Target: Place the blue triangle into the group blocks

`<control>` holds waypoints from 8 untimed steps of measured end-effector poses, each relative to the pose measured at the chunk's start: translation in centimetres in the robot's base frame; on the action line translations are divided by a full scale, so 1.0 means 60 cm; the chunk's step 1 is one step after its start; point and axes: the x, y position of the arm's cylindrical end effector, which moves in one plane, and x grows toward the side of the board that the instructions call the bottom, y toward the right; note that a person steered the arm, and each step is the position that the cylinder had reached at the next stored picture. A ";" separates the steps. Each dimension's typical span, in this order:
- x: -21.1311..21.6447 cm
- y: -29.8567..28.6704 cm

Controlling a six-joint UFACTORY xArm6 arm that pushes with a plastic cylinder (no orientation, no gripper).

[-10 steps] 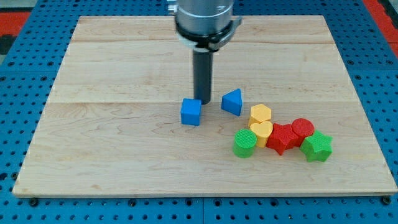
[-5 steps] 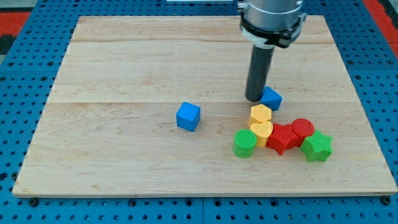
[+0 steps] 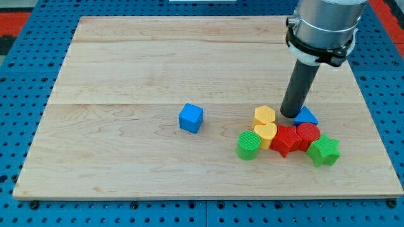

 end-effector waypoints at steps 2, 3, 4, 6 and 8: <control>-0.048 0.081; -0.029 0.133; 0.009 0.111; 0.018 0.027; 0.022 0.115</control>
